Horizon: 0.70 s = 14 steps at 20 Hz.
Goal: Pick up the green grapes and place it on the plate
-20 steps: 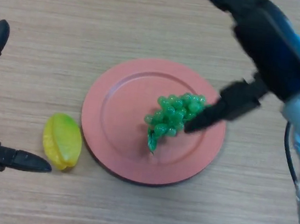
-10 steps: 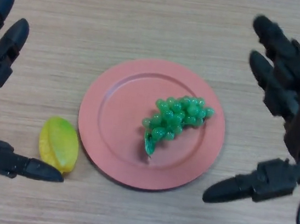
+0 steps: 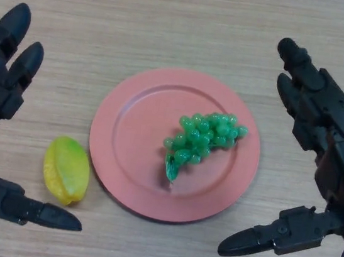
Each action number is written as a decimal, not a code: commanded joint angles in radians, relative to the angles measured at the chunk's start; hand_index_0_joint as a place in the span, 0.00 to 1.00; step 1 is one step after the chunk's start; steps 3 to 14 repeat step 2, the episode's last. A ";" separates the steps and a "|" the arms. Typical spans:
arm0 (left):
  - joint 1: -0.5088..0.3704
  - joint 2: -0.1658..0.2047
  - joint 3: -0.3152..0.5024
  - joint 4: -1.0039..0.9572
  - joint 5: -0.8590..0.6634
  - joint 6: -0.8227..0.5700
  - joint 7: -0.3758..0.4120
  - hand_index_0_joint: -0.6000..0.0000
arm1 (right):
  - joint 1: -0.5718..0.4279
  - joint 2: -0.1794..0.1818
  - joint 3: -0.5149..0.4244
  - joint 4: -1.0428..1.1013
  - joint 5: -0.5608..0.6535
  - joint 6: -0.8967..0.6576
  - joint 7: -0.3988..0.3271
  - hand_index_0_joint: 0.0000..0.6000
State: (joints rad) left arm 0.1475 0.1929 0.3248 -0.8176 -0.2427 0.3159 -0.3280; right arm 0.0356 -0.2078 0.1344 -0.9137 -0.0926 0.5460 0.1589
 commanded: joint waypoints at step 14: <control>-0.050 0.057 0.074 -0.090 -0.065 -0.014 0.019 1.00 | 0.002 -0.008 -0.045 -0.089 0.023 -0.137 0.002 0.00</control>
